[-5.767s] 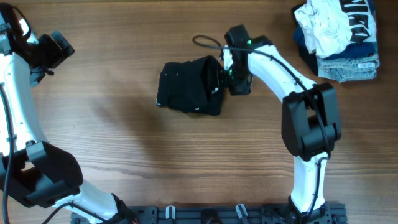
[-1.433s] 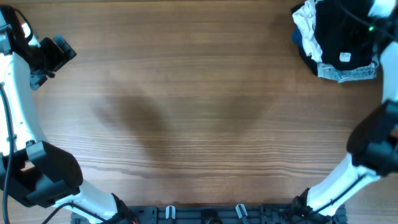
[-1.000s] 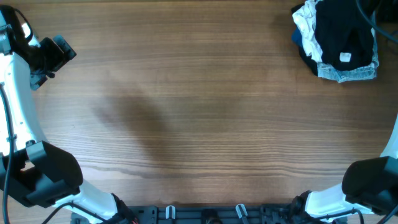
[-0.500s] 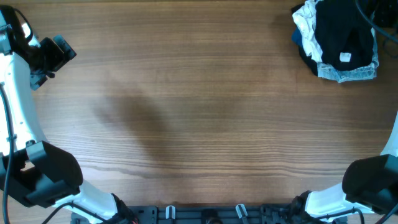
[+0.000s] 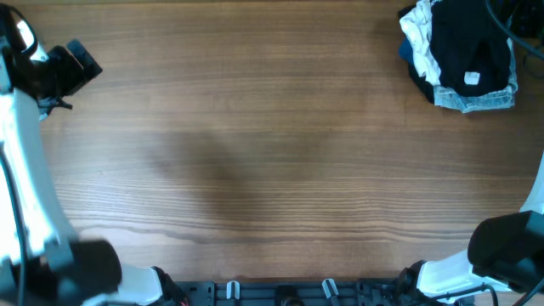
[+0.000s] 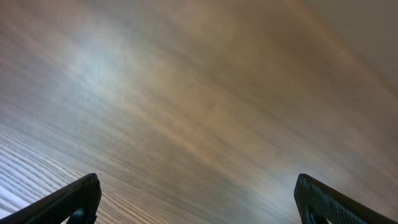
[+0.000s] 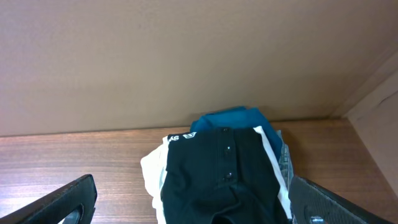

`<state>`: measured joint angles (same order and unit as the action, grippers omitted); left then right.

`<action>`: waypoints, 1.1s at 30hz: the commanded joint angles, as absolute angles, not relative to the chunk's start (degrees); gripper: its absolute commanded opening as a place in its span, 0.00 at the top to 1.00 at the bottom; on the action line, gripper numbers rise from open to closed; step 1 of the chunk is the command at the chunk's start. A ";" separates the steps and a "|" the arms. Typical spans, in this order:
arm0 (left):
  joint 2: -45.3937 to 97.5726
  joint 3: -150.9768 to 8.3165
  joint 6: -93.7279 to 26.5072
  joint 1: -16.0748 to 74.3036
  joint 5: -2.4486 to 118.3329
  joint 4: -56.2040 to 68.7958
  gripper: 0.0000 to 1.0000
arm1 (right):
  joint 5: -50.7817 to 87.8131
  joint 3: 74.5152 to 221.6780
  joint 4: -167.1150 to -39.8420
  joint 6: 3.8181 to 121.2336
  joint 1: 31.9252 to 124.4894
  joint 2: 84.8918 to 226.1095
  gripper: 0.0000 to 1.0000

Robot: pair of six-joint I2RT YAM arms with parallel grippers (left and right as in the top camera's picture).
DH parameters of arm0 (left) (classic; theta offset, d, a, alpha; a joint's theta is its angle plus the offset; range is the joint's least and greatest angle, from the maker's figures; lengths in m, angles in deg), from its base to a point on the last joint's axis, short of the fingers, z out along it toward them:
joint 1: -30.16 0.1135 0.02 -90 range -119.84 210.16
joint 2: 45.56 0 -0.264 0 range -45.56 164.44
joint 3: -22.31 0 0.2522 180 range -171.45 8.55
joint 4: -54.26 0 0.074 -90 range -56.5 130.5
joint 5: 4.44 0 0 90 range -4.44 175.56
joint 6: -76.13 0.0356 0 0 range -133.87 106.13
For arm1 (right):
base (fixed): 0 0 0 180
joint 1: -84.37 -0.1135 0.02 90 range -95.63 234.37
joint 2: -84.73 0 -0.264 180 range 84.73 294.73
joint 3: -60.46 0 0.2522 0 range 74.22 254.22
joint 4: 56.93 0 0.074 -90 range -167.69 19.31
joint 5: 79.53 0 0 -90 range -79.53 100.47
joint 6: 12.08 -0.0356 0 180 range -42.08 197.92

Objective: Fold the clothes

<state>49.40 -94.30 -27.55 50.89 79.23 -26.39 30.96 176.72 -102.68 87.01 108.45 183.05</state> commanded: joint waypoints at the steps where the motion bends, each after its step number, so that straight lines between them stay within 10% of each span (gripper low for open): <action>1: 37.97 -94.52 -27.63 46.37 87.62 -26.04 0.00 | 30.83 176.63 -102.57 86.85 108.10 183.42 0.00; 15: 0.27 -31.51 -27.63 42.17 79.06 40.62 0.00 | 30.83 176.63 -102.99 86.85 108.10 183.42 0.00; 33: -34.60 2.68 -27.61 42.65 79.38 46.44 0.00 | 30.83 176.63 -102.96 86.87 108.10 183.42 0.00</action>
<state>-31.67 -0.08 -27.57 42.33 79.82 46.98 30.94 176.67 -103.10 87.01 108.45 183.05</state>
